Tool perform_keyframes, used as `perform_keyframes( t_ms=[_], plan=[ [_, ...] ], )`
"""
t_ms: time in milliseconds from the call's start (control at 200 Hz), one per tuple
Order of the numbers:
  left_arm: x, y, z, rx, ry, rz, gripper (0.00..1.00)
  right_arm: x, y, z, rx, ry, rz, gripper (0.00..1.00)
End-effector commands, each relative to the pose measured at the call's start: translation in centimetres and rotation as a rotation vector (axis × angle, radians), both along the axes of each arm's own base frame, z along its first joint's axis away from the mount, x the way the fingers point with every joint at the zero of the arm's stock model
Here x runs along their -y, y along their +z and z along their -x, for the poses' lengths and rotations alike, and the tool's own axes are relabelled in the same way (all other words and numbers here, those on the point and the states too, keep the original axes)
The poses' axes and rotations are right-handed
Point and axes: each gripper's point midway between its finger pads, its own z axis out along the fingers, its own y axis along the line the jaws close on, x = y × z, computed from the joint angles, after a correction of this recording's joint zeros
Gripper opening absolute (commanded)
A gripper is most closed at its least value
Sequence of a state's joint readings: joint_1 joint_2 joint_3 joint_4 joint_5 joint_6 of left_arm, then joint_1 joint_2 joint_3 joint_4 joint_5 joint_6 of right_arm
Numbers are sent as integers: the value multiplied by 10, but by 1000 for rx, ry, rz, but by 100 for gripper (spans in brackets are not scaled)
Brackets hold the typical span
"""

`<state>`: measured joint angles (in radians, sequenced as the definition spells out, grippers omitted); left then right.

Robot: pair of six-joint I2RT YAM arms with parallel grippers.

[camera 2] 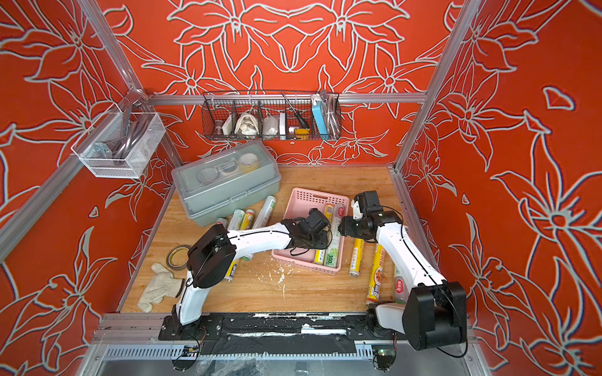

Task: Put the plastic wrap into the basket
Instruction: Place the plastic wrap in the basket, then pick up the plastic wrap from the center of the board.

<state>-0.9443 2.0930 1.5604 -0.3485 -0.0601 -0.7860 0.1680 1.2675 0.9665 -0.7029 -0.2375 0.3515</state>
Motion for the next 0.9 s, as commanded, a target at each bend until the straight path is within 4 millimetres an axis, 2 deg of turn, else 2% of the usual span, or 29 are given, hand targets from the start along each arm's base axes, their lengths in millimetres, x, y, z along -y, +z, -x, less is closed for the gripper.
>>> perform_keyframes(
  t_ms=[0,140,335,590,756,896],
  plan=[
    [-4,33,1,54,-14,2,57,2,6,2,5,-11,-4,62],
    [-17,55,0,98,-15,-12,57,2,11,3,11,1,-5,62],
    [-45,97,4,178,-44,-52,57,-6,23,5,32,36,-37,61],
    [-106,136,7,219,-52,-104,57,-13,33,11,30,49,-78,61],
    [-158,140,8,200,-31,-183,57,-25,38,15,33,73,-90,61],
    [-201,130,6,178,12,-233,57,-36,36,19,12,114,-54,61]
  ],
)
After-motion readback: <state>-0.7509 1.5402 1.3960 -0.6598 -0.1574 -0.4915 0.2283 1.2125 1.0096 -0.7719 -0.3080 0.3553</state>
